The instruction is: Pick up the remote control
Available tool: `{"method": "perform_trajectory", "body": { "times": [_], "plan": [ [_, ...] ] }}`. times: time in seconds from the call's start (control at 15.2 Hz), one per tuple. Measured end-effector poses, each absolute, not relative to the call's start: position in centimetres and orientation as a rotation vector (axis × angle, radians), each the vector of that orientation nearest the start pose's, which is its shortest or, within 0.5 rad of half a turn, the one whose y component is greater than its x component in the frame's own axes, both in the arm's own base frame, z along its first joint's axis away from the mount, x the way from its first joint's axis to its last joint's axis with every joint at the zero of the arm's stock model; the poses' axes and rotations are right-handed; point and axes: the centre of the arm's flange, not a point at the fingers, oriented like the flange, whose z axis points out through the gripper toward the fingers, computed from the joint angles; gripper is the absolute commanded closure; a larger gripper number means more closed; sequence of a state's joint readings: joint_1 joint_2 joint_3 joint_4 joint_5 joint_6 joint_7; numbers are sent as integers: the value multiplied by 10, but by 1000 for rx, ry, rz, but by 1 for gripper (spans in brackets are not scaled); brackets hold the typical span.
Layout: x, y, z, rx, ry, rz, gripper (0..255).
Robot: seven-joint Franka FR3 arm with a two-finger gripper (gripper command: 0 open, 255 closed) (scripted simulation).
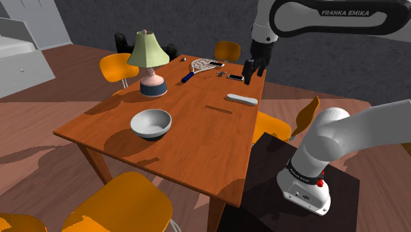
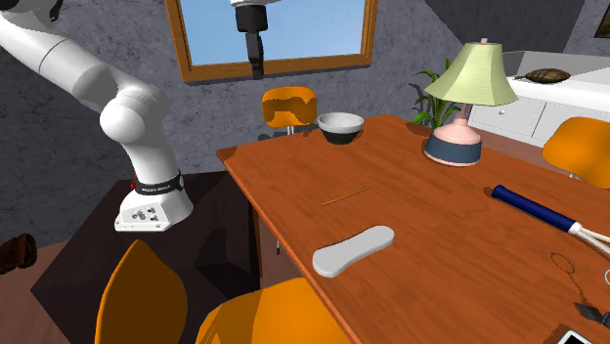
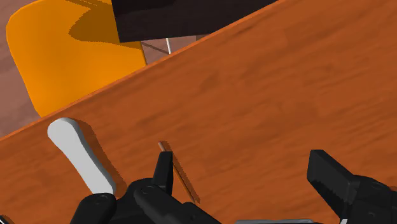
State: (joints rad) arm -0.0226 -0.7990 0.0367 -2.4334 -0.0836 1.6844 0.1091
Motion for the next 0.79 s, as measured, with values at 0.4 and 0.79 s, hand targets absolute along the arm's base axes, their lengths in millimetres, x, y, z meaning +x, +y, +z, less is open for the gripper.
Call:
{"method": "perform_trajectory", "body": {
  "times": [0.4, 0.79],
  "plan": [
    [328, -46, 537, -3236, 86, -77, 0],
    [352, -109, 496, -3223, -24, -59, 0]
  ]
}}
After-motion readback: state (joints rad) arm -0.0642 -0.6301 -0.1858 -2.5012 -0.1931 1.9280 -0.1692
